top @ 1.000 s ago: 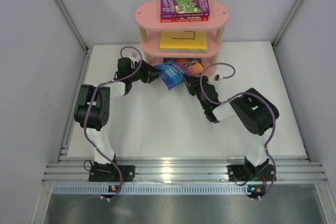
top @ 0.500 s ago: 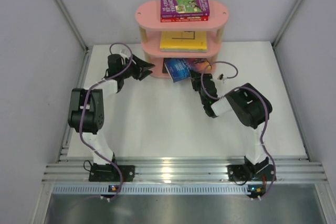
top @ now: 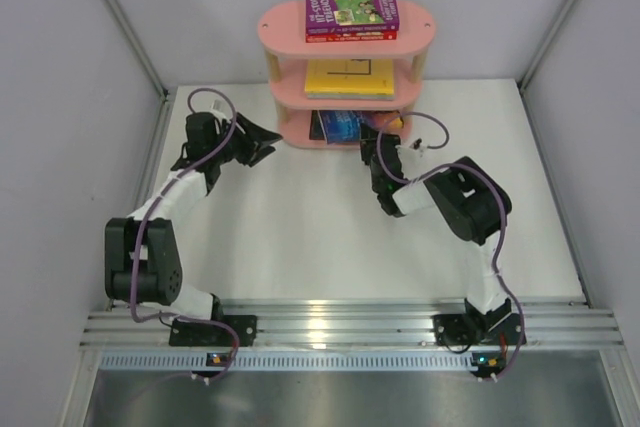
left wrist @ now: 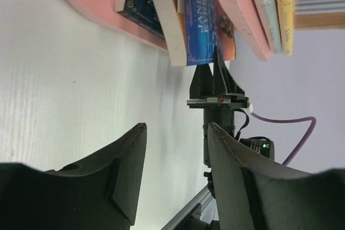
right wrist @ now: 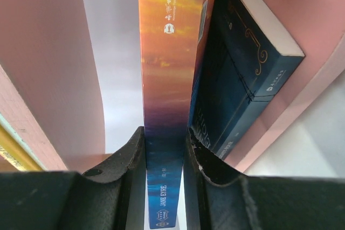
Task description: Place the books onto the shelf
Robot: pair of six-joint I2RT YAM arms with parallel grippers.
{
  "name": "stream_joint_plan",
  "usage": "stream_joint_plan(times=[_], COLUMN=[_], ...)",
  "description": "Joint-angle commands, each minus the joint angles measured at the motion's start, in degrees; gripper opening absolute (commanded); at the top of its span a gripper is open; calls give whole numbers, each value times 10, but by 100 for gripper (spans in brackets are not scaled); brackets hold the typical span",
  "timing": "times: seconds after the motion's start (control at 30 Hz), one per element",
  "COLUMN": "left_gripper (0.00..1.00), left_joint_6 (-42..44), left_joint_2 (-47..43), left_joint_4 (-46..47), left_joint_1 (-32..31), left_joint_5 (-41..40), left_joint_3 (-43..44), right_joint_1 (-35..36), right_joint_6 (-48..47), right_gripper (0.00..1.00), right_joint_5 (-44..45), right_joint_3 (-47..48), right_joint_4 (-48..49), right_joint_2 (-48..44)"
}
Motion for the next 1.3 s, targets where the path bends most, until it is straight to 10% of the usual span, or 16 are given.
stream_joint_plan(times=[0.0,1.27], left_gripper=[54,54], left_joint_6=[32,70], left_joint_2=[-48,-169], left_joint_4=[-53,-89], left_joint_1=[19,26], left_joint_5=[-22,-29], left_joint_3=[-27,-134], right_joint_1=[20,76], right_joint_6=[21,148], right_gripper=[0,0], right_joint_5=[59,204], right_joint_3=[59,271], right_joint_4=[49,-292], right_joint_2=[0,81])
